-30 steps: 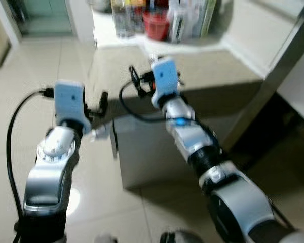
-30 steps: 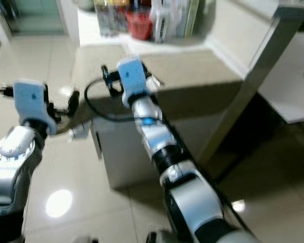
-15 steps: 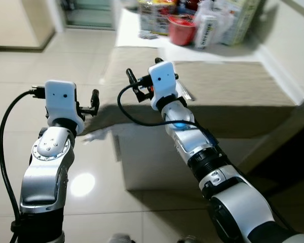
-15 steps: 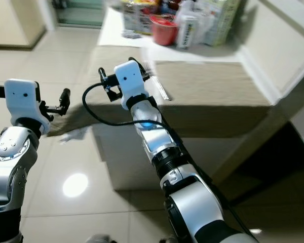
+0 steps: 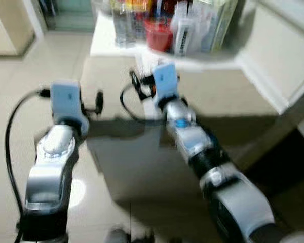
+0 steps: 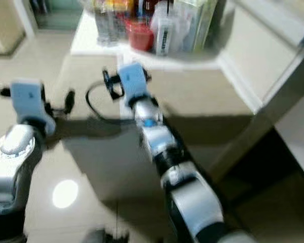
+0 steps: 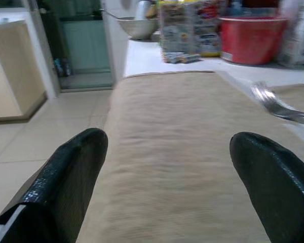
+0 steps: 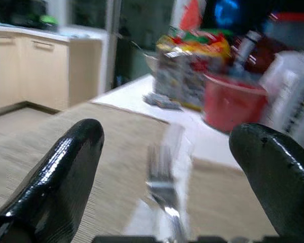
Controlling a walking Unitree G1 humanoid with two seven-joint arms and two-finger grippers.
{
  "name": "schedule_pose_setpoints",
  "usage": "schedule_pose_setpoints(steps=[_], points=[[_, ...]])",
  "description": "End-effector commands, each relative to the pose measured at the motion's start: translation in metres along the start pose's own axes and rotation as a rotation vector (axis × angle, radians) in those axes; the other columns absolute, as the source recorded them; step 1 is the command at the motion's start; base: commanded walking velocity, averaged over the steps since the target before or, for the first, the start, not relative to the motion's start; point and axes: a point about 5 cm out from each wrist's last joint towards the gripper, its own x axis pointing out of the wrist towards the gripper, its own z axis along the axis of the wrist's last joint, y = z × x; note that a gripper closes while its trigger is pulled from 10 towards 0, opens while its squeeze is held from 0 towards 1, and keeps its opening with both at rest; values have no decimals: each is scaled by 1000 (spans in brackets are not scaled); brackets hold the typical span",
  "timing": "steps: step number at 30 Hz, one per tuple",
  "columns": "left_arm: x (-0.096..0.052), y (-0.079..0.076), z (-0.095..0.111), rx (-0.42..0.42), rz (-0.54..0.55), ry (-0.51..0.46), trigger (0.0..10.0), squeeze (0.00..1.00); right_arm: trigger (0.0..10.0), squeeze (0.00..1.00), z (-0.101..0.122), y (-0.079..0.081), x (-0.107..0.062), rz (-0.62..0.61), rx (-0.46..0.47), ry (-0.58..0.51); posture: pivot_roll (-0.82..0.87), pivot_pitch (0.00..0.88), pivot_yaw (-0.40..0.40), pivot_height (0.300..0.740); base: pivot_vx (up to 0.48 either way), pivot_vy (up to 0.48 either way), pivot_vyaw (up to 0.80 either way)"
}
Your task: Setting the table
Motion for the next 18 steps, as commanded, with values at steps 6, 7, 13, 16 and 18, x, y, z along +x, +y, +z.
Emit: schedule_pose_setpoints(steps=[6,7,13,16,18], points=[[-5,-4,2,12,-24,-2,10000,0,10000,0,12,-3,12,-53,35,18,131,87,-39,740,0,0,0],[-5,-4,2,12,-24,-2,10000,0,10000,0,12,-3,12,-53,35,18,131,87,-39,740,0,0,0],[6,-27,9,-127,-76,-17,10000,0,10000,0,27,-44,6,-150,-73,-85,103,70,-30,740,0,0,0],[19,-47,15,-149,-110,-32,10000,0,10000,0,21,-67,-7,-184,-148,-98,46,54,-28,740,0,0,0],[22,-53,18,-153,-126,-43,10000,0,10000,0,16,-74,-12,-196,-158,-80,31,51,-26,740,0,0,0]])
